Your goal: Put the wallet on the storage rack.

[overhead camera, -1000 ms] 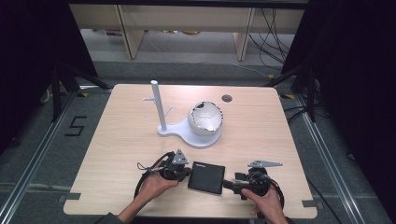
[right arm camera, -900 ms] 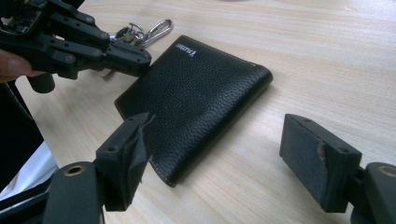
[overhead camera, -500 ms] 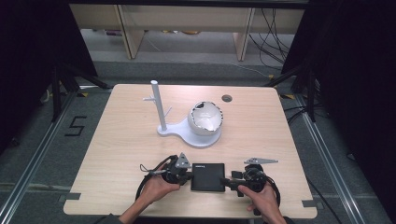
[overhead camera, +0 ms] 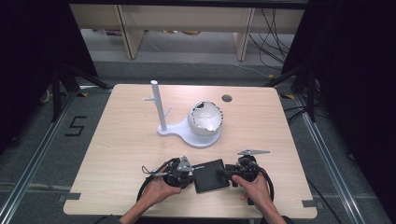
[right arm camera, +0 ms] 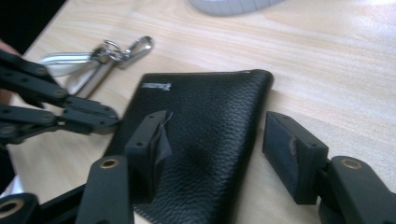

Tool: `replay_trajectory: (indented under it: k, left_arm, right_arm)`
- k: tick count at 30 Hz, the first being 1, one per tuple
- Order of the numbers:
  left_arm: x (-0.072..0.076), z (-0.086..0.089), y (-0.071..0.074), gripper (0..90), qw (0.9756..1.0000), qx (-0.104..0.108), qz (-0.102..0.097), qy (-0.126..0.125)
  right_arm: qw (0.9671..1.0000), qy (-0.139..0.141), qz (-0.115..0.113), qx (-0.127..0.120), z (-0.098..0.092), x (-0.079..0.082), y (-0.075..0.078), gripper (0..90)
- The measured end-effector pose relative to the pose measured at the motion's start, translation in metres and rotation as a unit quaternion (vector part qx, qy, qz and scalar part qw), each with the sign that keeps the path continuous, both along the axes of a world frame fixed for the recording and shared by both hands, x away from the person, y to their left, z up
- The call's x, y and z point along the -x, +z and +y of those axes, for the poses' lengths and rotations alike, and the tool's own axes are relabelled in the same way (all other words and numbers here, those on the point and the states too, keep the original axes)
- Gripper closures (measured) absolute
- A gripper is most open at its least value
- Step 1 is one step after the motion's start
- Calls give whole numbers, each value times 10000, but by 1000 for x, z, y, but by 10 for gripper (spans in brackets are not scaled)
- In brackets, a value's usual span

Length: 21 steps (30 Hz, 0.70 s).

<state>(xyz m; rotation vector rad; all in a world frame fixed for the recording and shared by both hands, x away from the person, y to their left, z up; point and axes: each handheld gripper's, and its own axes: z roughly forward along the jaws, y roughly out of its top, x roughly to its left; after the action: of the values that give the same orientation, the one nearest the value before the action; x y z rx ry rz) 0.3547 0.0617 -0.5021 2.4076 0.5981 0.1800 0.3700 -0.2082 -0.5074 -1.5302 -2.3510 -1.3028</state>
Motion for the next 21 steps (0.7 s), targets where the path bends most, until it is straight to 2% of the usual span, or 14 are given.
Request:
replay_trajectory:
  k: [3,8,10,11,12,13,14,15,17,20,21]
  left_arm:
    - [0,0,0,889,10000,-25,-18,-7]
    - [1,-1,0,891,10000,1,-7,-38]
    - [2,-2,1,891,10000,-39,-4,-61]
    - [2,-2,0,891,10000,-21,-25,-55]
    - [4,-4,-1,891,9998,153,-6,96]
    - [4,-4,-1,891,9998,153,-6,96]
    - [3,-4,-1,891,9999,148,-7,80]
    - [3,-4,-1,891,9999,148,-7,80]
    - [4,-4,-1,891,9999,101,-27,62]
    - [4,-4,-1,891,9999,84,-33,47]
    - [4,-4,-1,890,9999,92,-38,58]
  right_arm:
    - [10000,14,44,19,1,-2,-1,453]
    - [9993,-176,267,-208,-1,-4,-5,505]
    - [9992,-185,269,-218,0,-4,-5,512]
    - [9989,-243,323,-255,0,-3,-6,516]
    - [9987,-263,316,-294,0,-3,-7,529]
    - [9987,-263,316,-294,0,-3,-7,529]
    - [9979,-281,388,-444,-2,-2,-7,583]
    - [9971,-419,446,-460,-1,-2,-8,600]
    - [9959,-418,484,-640,-4,-1,-6,626]
    - [9951,-418,438,-779,-7,0,-5,664]
    - [9951,-482,455,-738,-7,0,-5,665]
